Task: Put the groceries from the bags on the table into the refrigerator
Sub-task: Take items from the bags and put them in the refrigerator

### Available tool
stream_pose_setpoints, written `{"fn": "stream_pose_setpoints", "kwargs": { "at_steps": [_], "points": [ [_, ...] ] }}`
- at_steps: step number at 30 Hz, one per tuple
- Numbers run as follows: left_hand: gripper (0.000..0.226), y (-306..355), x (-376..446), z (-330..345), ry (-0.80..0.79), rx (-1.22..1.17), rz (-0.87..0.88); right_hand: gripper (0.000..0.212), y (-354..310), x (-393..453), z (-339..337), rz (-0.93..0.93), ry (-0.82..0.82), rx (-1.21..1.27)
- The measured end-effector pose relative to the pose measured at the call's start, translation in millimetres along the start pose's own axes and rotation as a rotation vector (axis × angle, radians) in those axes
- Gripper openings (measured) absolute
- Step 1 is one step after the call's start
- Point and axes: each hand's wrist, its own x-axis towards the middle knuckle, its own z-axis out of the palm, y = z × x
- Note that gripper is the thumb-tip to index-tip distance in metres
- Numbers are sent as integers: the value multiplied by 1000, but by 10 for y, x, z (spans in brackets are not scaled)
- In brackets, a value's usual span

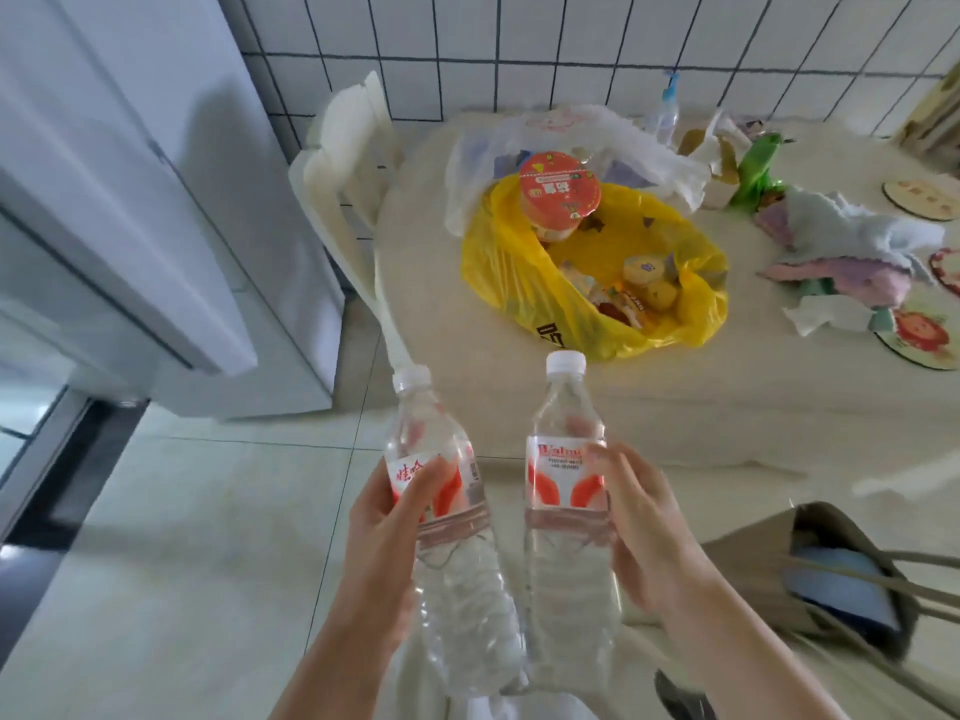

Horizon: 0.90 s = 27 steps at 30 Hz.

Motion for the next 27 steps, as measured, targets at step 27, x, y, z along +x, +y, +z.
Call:
{"fn": "stream_pose_setpoints", "kwargs": {
  "at_steps": [27],
  "points": [
    [29,-83,-1630,-3781,582,-100,-20,32,1806,-1360,3342,300,-697,-463]
  ]
}}
